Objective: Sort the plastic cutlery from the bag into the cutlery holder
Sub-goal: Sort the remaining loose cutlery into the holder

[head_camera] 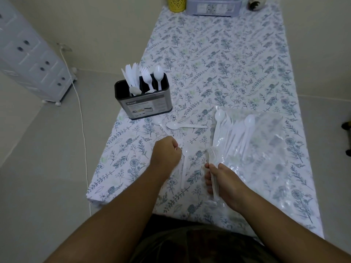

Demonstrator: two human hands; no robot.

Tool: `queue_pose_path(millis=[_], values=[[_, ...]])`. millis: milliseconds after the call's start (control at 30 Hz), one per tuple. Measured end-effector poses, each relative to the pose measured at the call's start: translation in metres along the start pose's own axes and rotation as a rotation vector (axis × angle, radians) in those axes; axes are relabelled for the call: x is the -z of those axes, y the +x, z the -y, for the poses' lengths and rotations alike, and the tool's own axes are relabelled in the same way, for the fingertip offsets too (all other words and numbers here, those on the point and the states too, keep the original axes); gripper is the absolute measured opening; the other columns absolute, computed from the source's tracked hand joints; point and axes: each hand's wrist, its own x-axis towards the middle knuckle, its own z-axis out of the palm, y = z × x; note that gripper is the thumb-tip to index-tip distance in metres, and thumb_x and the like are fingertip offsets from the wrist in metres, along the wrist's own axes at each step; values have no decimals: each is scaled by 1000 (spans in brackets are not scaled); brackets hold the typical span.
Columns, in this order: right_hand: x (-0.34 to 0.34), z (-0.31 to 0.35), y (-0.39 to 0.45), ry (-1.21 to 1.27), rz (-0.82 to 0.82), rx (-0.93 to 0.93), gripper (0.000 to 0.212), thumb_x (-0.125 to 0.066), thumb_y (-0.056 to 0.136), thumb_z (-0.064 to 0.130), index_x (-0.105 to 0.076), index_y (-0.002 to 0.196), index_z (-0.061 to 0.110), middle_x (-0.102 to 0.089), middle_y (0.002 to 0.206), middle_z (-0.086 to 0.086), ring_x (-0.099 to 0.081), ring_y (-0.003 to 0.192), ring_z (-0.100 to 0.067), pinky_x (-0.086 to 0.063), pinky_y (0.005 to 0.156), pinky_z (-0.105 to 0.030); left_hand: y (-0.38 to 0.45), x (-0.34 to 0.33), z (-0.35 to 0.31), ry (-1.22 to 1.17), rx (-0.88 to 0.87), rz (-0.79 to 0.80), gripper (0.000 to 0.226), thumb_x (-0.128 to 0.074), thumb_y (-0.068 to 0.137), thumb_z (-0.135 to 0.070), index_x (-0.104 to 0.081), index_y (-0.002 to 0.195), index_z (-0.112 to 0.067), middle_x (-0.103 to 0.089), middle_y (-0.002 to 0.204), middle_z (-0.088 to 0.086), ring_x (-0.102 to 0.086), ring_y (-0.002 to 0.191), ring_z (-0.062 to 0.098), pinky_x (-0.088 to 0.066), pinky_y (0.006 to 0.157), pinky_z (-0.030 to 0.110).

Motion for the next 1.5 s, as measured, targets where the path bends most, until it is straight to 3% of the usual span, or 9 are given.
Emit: queue_pose_path(millis=[233,400,533,700,833,1033,1233,1400,1500], values=[[-11,1,-3,-4,21,2,15,-50,105,23,-57,111,11,-50,75,-5,-46,57,-15,-39,51,-30,-8,-6,9,163,-21,45,7,-67,85,-8,-65,82,-14,-66,79,3,-64,74,19,-44,57,24],[-23,5,-8,11,32,25,19,-51,105,20,-58,117,8,-53,81,-7,-50,66,-19,-44,57,-32,-34,16,15,-180,100,-3,9,-78,77,-14,-72,83,-15,-70,75,-4,-64,66,4,-49,58,13],[-37,9,-14,-10,74,45,18,-48,107,19,-59,116,7,-60,93,-12,-61,80,-24,-53,69,-36,-68,17,3,-577,187,53,13,-83,76,-18,-73,85,-17,-74,75,2,-73,72,15,-61,67,27],[-46,9,-13,23,138,51,18,-45,108,19,-51,118,4,-64,121,-21,-70,103,-26,-59,90,-46,-75,10,-7,-616,116,94,11,-79,84,-20,-75,92,-14,-76,80,-2,-73,76,5,-59,69,20],[-46,10,-15,3,146,73,17,-45,108,14,-54,99,5,-68,109,-23,-72,101,-32,-59,92,-47,-75,10,-4,-575,88,145,12,-73,89,-17,-76,100,-14,-76,86,-5,-72,79,3,-58,71,18],[-38,7,-13,-87,152,104,16,-50,105,11,-66,104,9,-72,103,-20,-68,85,-27,-58,80,-41,-68,16,-4,-575,148,186,12,-68,87,-11,-75,94,-17,-76,81,-1,-72,76,5,-54,67,14],[-43,10,-11,-276,114,211,13,-48,105,23,-57,106,13,-69,94,-12,-66,79,-22,-54,72,-35,-63,19,-12,-730,207,215,10,-73,88,-13,-68,96,-15,-76,81,4,-75,78,16,-61,74,29],[-43,12,-7,-176,76,204,26,-46,104,28,-66,116,16,-76,105,-16,-73,102,-37,-56,96,-57,-62,21,-16,-693,144,154,11,-75,87,-15,-67,95,-14,-76,81,4,-74,75,12,-56,64,18],[-42,15,-7,-76,110,170,20,-47,105,20,-66,108,13,-74,109,-18,-72,105,-33,-54,99,-55,-61,25,-15,-713,111,164,10,-72,89,-10,-66,96,-10,-76,81,6,-74,72,16,-56,63,22]])
